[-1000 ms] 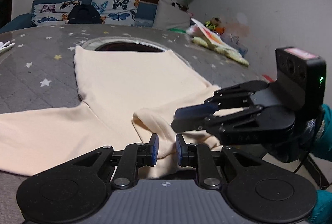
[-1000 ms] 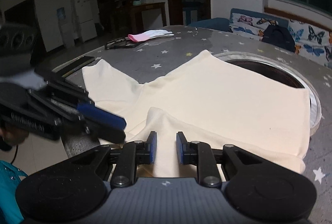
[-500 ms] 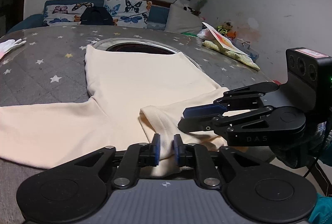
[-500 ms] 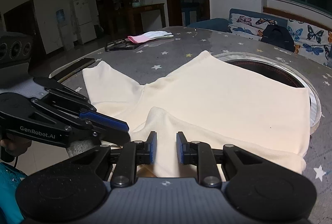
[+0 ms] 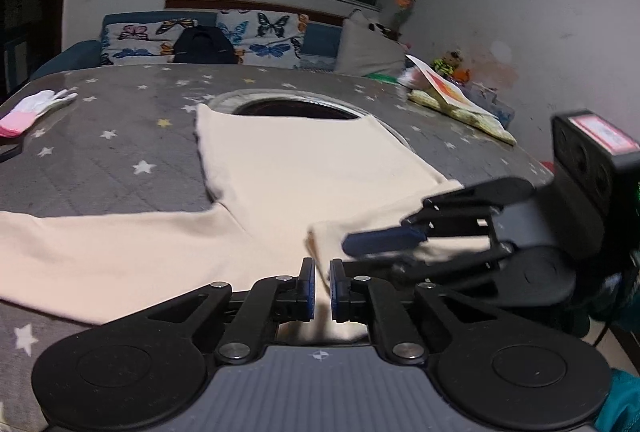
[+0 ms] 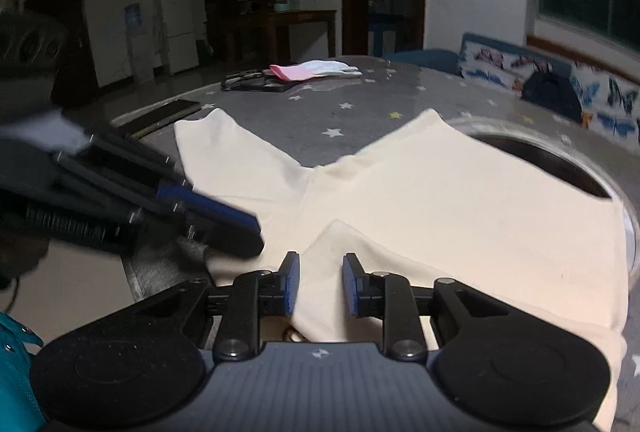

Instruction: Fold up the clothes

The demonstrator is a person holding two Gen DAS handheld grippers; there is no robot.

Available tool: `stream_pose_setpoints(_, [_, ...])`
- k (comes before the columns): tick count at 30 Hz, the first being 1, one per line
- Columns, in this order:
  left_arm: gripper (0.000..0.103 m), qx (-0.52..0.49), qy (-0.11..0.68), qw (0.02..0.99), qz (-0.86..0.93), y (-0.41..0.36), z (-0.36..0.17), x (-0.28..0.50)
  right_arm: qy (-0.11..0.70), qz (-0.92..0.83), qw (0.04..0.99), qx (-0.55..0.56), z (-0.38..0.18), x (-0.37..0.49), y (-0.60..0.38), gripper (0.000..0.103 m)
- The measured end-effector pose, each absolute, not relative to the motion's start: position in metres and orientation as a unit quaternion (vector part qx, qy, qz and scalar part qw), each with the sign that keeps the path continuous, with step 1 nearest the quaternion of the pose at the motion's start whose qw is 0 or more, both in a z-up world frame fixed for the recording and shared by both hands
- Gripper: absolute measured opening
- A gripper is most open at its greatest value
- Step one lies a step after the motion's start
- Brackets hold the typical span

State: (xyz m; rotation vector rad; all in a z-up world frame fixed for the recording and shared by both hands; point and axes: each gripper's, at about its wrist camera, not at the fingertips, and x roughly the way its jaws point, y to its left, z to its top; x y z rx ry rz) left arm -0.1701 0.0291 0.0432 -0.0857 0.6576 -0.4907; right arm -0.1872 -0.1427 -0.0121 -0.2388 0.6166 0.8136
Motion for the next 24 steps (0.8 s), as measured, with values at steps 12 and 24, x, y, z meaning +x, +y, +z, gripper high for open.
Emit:
stream_pose_setpoints(12, [0.011, -0.036, 0.318, 0.907, -0.273, -0.001, 0.043, -0.15, 0.318, 0.266, 0.91, -0.027, 0.002, -0.208, -0.24, 0.027])
stream_pose_setpoints(24, [0.011, -0.026, 0.337, 0.902, -0.268, -0.009, 0.03, -0.134, 0.306, 0.223, 0.925, -0.018, 0.011, -0.19, -0.268, 0.027])
